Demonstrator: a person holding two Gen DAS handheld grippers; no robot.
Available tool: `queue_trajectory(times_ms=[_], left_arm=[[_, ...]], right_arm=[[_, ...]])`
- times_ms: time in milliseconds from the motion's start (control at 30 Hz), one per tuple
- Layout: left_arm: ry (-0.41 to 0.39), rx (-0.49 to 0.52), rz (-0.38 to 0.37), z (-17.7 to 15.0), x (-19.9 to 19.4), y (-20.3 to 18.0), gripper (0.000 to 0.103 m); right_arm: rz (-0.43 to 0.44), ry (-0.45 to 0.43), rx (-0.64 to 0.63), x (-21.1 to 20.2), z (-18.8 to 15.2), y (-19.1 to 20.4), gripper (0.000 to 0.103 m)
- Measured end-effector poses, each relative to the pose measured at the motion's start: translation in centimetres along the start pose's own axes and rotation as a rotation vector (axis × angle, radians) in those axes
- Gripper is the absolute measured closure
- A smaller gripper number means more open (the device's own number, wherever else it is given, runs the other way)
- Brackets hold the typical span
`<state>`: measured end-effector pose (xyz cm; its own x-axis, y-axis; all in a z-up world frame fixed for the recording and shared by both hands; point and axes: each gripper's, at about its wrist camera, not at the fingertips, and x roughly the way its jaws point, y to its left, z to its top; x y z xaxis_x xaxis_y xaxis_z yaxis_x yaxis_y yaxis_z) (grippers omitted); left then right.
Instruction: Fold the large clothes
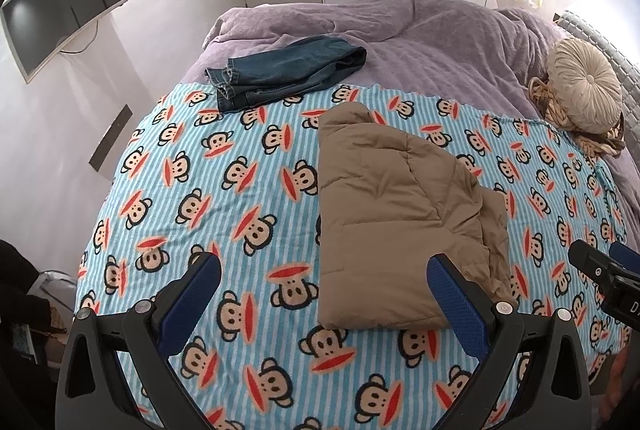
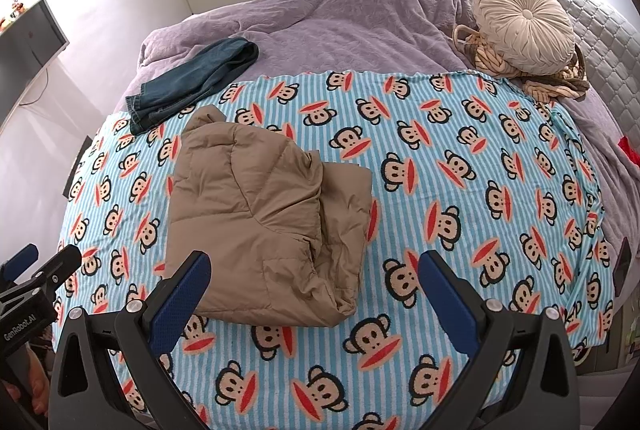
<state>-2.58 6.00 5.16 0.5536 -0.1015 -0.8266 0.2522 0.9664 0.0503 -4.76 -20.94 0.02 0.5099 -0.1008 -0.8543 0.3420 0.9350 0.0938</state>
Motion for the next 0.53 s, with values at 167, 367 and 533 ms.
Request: queue_trajectory(times_ms=[167,367,533], left_arm=[[0.001,-0.013,-0.012,0.1,0.05,0.05,0.0],[-0.014,-0.002,-0.016,0.16,-0.06,-0.12,0.0],[-0.012,-0.007,-0.015,0.2,-0.06,-0.05,0.0]], right_arm=[[0.0,0.0,0.001,0.0,-0.01,-0.04,0.0],[0.001,0.006,0.0,0.21,-0.19,0.37,0.0],[0.003,0.01,0.003,0.36,-0.55,0.69,0.0]])
